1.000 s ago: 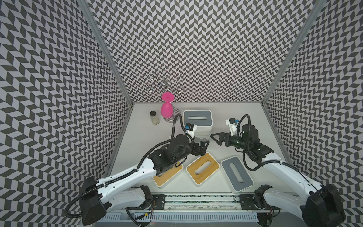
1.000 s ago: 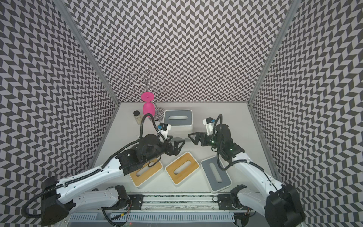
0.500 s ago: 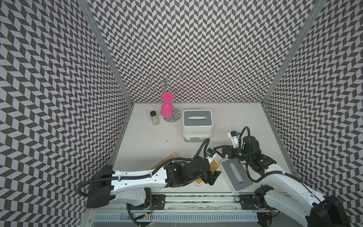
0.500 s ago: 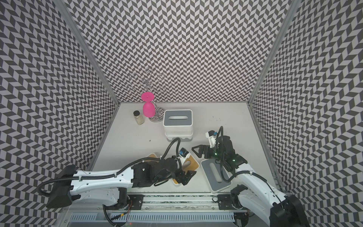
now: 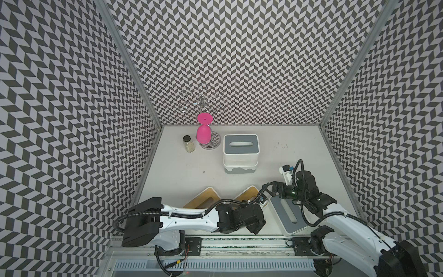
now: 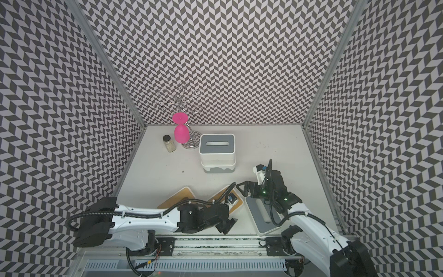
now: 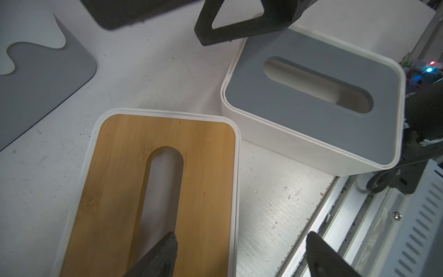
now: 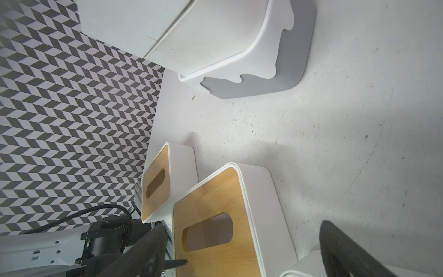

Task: Stack the tissue boxes
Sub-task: Pick up the tissue box from the center of the board.

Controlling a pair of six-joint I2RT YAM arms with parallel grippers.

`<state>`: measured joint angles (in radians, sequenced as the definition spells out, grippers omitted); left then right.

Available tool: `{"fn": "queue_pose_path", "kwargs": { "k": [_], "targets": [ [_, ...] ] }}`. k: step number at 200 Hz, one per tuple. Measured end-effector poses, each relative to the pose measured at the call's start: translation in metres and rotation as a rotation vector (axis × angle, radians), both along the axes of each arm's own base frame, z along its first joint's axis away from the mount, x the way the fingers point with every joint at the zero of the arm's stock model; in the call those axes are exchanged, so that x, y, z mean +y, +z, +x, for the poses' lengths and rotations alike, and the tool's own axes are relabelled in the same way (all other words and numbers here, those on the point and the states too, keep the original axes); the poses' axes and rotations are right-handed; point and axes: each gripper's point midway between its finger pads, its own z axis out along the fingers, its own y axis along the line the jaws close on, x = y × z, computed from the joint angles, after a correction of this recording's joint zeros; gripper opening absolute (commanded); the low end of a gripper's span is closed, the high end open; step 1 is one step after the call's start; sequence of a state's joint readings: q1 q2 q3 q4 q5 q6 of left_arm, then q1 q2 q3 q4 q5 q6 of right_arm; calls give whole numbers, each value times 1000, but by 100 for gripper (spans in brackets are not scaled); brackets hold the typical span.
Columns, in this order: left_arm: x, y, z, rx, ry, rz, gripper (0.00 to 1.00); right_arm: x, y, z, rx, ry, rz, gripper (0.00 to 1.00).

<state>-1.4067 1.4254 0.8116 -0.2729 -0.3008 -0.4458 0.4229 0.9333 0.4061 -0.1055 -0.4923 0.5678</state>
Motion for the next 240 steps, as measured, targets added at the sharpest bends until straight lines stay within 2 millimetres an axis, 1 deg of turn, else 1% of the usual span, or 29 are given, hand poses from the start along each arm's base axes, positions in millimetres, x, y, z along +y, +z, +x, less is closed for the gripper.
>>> {"fn": "queue_pose_path", "kwargs": {
  "k": [87,113,141,190,205,240],
  "targets": [
    [14,-35,22,-7,41,125,71,-1,0,1,-3,-7,-4,97],
    [16,-35,29,-11,35,132,64,-1,-1,1,-1,-7,-5,97],
    [15,-35,32,-19,16,136,59,-1,-1,2,-3,-8,-6,97],
    [14,-41,32,-37,-27,164,53,-1,-1,1,-3,-8,-7,97],
    [14,-42,32,-42,-35,172,49,-1,-1,1,-3,-7,-8,97],
    [13,-42,33,-45,-41,169,43,-2,-2,0,1,-5,-13,97]
  ]
}}
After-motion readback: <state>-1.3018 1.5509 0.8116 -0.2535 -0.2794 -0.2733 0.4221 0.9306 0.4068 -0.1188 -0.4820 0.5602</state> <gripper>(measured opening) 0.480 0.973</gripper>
